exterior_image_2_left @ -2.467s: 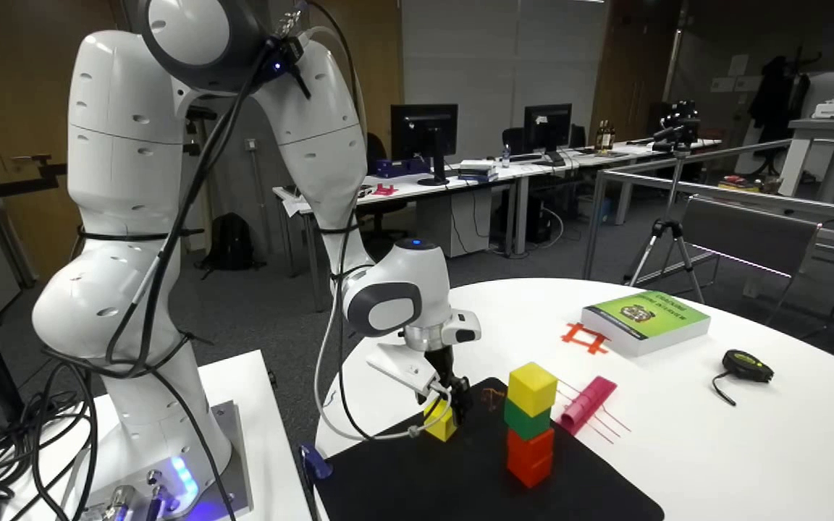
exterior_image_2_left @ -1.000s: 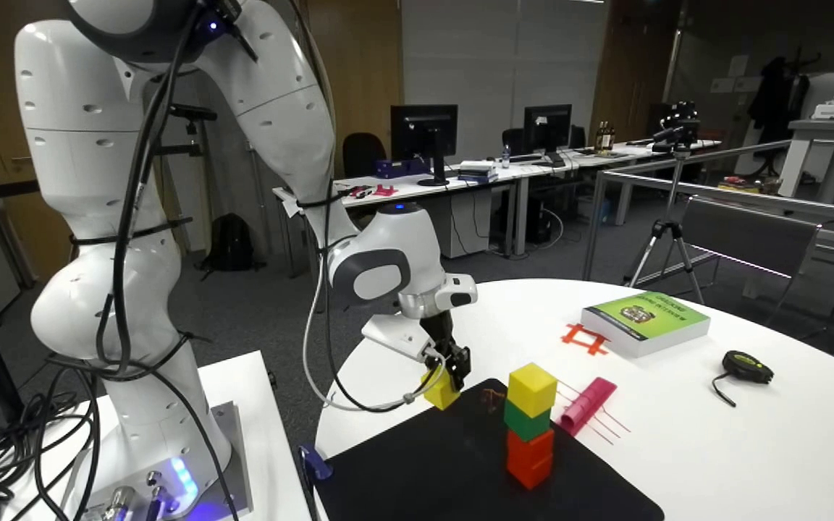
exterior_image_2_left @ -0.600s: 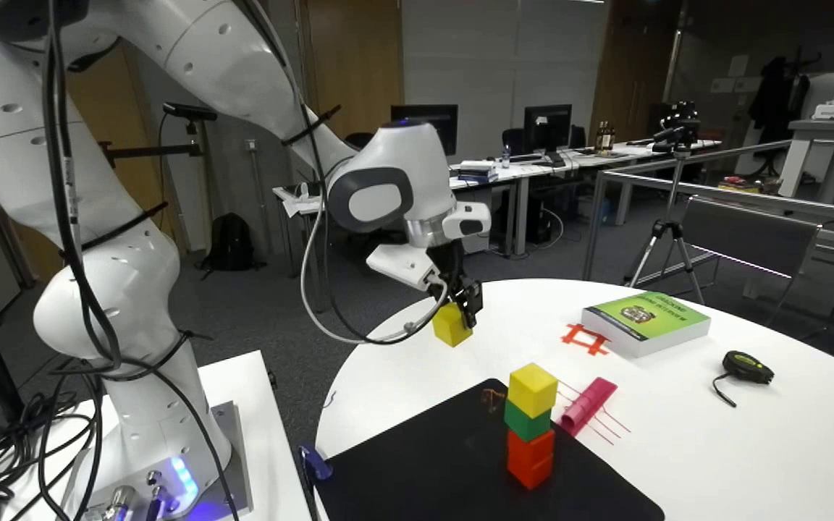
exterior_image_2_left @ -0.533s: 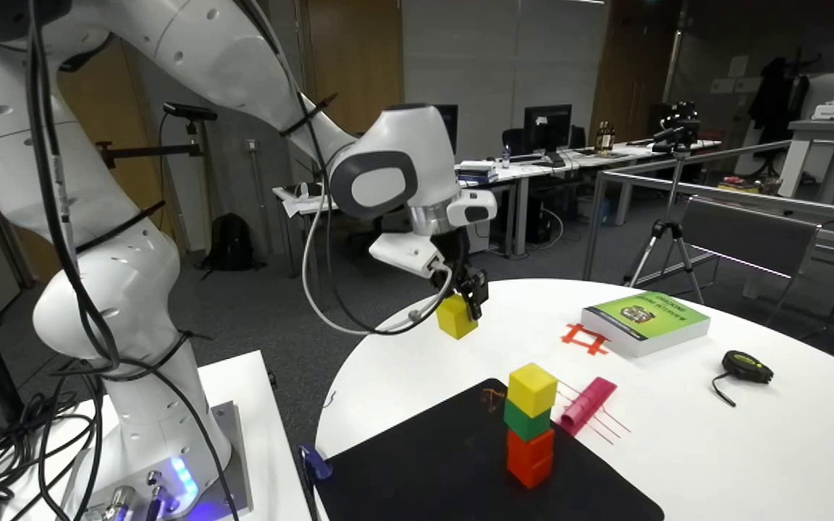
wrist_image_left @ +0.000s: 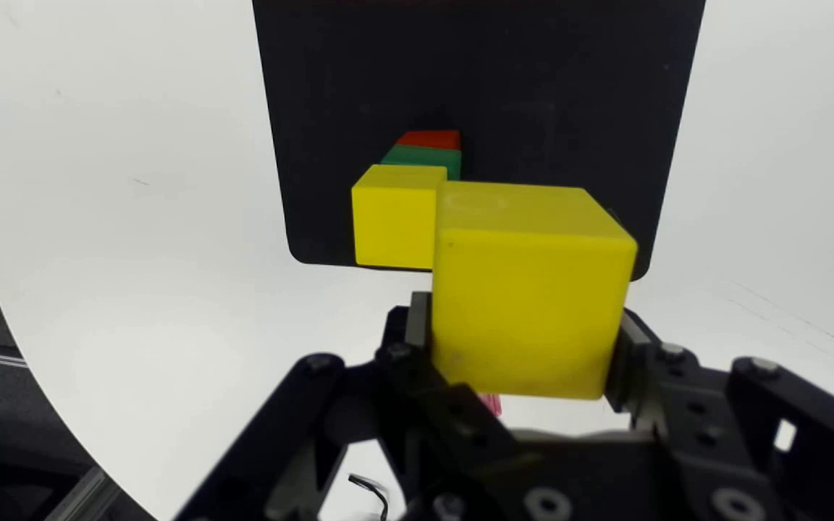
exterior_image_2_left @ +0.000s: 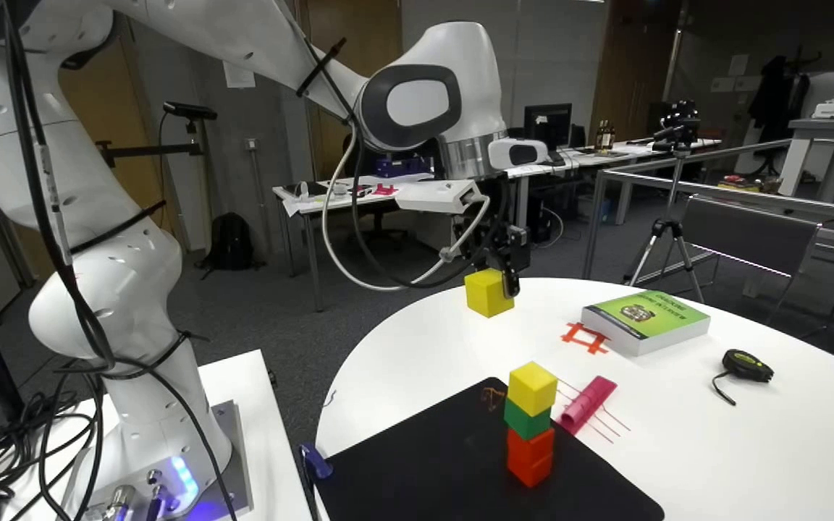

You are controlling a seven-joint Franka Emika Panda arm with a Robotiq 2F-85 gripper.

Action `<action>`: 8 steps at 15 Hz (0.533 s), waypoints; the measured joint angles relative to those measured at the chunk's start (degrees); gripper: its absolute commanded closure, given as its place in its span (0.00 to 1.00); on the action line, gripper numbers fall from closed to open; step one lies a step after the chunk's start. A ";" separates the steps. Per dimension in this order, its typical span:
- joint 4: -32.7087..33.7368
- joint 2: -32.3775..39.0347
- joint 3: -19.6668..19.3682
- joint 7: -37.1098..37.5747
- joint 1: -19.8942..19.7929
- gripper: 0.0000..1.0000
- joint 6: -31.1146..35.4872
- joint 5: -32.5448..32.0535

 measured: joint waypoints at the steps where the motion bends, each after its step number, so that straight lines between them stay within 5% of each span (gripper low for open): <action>1: 1.00 1.40 -0.35 0.48 0.00 0.69 -0.43 0.16; 4: 3.54 6.26 -1.56 2.56 -0.04 0.69 -0.42 0.96; 5: 4.55 7.96 -2.06 2.63 -0.12 0.44 -0.42 1.65; 8: 7.44 11.99 -3.15 2.56 -0.30 0.44 -0.45 3.79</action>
